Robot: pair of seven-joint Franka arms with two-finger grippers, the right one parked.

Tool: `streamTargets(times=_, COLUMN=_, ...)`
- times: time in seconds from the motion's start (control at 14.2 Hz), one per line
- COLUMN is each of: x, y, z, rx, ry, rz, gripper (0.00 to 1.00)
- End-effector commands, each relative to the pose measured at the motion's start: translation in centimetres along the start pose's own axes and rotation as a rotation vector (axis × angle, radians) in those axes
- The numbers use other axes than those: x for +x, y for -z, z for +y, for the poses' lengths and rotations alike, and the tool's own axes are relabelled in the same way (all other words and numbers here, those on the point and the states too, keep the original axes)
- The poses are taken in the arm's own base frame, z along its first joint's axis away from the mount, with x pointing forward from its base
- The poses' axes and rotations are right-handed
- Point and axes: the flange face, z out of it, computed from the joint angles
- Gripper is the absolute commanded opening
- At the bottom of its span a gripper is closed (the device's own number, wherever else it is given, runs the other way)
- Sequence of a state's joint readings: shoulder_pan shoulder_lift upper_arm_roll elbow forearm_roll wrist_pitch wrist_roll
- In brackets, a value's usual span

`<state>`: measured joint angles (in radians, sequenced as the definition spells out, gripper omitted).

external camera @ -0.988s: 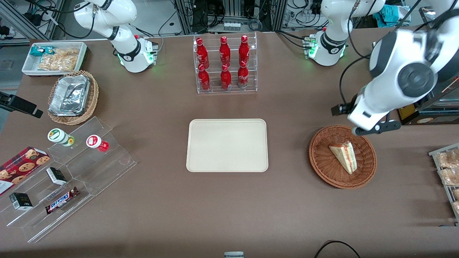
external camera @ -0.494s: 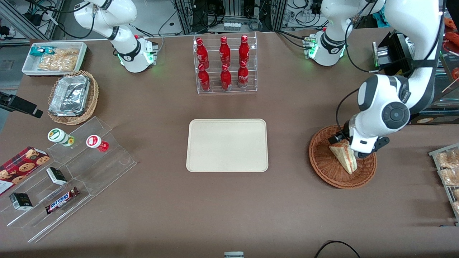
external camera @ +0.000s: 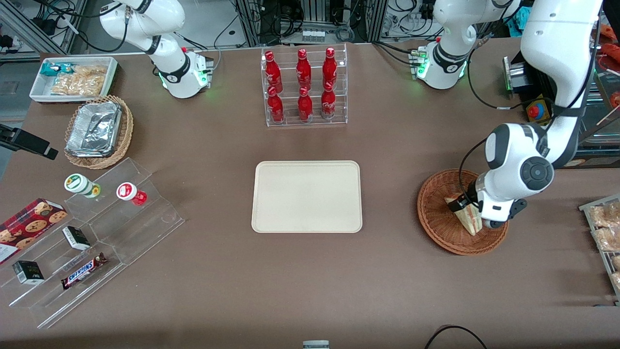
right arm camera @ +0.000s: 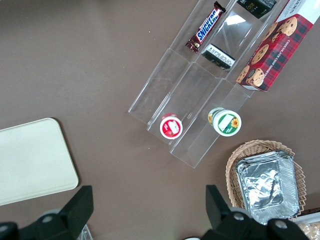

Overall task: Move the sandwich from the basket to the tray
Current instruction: 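Lower the left gripper and close it on the wrapped sandwich, then lift the sandwich and carry it with the left gripper over the tray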

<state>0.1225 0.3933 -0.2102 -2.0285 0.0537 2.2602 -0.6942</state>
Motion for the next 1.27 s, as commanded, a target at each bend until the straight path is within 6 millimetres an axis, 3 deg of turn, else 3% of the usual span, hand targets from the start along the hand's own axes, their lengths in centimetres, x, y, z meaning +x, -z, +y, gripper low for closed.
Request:
streamTargets(times=0.0, x=0.4, y=0.2, z=0.4, rx=-0.011, ry=0.018, rz=0.011, gripper=0.32)
streamTargets(times=0.07, x=0.7, y=0.9, z=0.3, rx=-0.018, ry=0.023, rz=0.018, gripper=0.19)
streamTargets(times=0.14, x=1.1, y=1.8, z=0.5, rx=-0.025, ry=0.023, rz=0.030, gripper=0.16)
streamTargets(times=0.28, x=1.5, y=3.6, z=0.7, rx=-0.012, ry=0.003, rz=0.020, gripper=0.15)
streamTargets(times=0.35, x=1.8, y=5.4, z=1.0, rx=-0.007, ry=-0.005, rz=0.020, gripper=0.15)
streamTargets(times=0.49, x=0.5, y=9.0, z=4.7, rx=-0.004, ry=-0.046, rz=0.019, gripper=0.15)
streamTargets(times=0.64, x=-3.4, y=10.8, z=10.1, rx=0.005, ry=-0.149, rz=0.025, gripper=0.16)
streamTargets(times=1.06, x=-16.2, y=6.4, z=24.3, rx=0.024, ry=-0.437, rz=0.006, gripper=0.19)
streamTargets(times=1.2, x=-22.2, y=4.7, z=28.6, rx=0.012, ry=-0.541, rz=-0.001, gripper=0.22)
